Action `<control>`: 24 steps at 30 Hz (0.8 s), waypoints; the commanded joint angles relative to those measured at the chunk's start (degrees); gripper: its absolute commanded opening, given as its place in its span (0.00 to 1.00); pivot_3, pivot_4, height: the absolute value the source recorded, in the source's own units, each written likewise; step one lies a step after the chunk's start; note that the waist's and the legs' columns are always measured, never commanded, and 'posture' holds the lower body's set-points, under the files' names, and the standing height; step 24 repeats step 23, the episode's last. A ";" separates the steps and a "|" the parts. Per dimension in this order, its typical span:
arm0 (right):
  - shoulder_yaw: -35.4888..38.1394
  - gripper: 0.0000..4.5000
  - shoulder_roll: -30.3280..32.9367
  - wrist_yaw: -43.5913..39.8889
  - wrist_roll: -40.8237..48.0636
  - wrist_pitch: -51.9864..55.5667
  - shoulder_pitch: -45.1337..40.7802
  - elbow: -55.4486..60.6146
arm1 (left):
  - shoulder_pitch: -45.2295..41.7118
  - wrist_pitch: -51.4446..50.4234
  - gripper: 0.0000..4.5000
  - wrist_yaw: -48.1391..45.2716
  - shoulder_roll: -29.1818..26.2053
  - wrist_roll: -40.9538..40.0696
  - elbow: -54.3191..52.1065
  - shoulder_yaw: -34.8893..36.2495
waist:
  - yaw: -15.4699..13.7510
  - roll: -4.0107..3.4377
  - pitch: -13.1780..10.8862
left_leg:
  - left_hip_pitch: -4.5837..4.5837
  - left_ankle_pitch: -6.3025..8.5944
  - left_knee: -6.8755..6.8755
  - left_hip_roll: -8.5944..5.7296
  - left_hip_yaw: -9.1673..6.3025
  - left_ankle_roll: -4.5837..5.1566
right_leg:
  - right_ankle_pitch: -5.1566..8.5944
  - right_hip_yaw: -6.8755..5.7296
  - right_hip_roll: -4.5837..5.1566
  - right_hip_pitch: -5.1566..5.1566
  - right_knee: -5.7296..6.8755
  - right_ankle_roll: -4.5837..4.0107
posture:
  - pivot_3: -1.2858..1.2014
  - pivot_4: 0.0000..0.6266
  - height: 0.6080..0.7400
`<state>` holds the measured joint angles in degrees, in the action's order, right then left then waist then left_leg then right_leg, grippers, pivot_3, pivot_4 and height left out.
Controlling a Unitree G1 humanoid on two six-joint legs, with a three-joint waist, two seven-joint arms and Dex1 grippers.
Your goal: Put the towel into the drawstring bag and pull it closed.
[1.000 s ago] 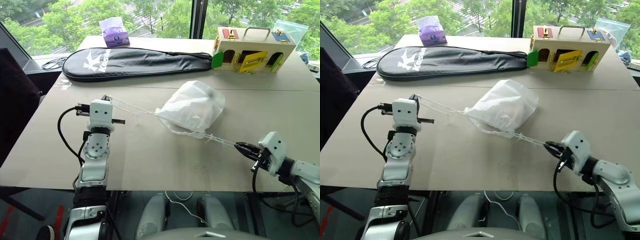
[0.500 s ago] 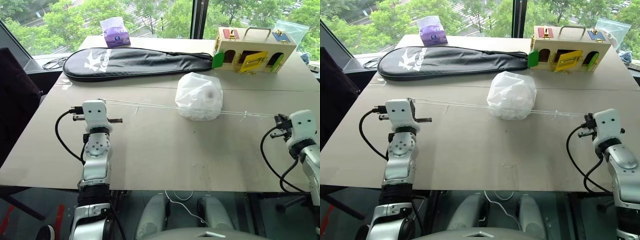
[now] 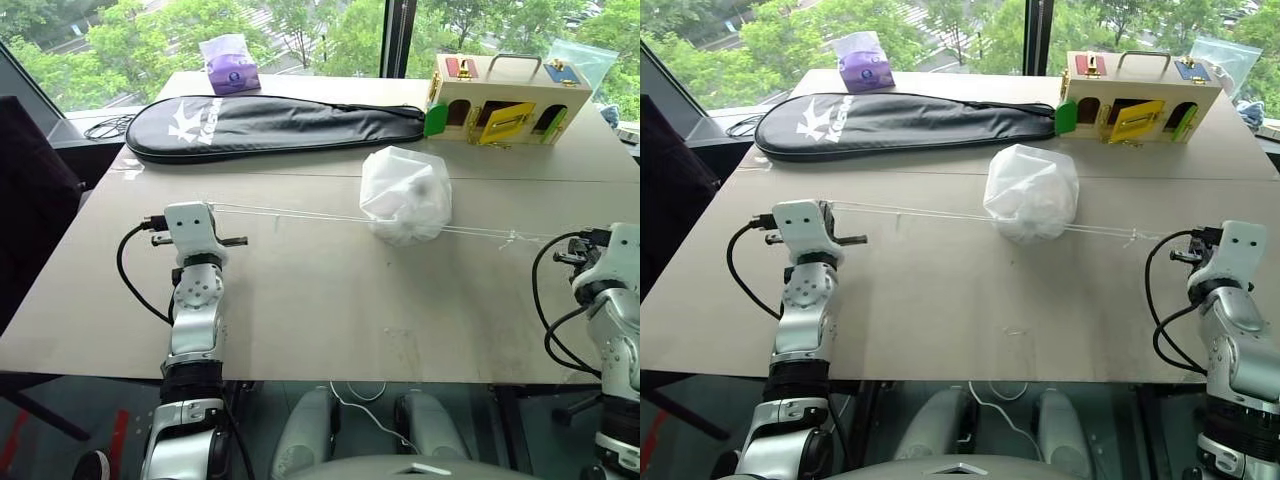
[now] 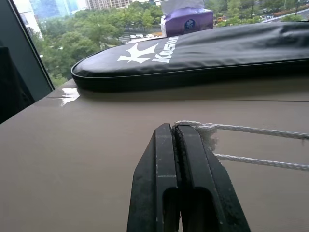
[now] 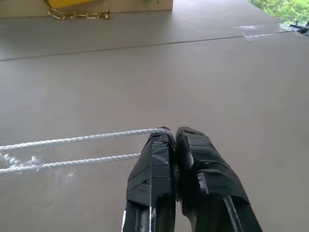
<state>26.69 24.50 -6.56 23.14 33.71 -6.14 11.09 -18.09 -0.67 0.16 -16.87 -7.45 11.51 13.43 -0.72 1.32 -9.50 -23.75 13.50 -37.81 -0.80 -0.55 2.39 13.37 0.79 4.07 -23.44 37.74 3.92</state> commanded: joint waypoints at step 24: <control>-0.83 0.96 18.86 -51.95 7.80 -17.18 21.62 1.91 | 17.83 -15.21 0.98 -60.76 -31.15 -17.34 -14.70 -2.06 | 0.60 -0.09 -0.03 | 0.02 0.08 0.03 0.30 0.09 0.09 | 0.15 0.18 0.46 0.03 -0.29 -0.24 | 0.52 0.24 1.00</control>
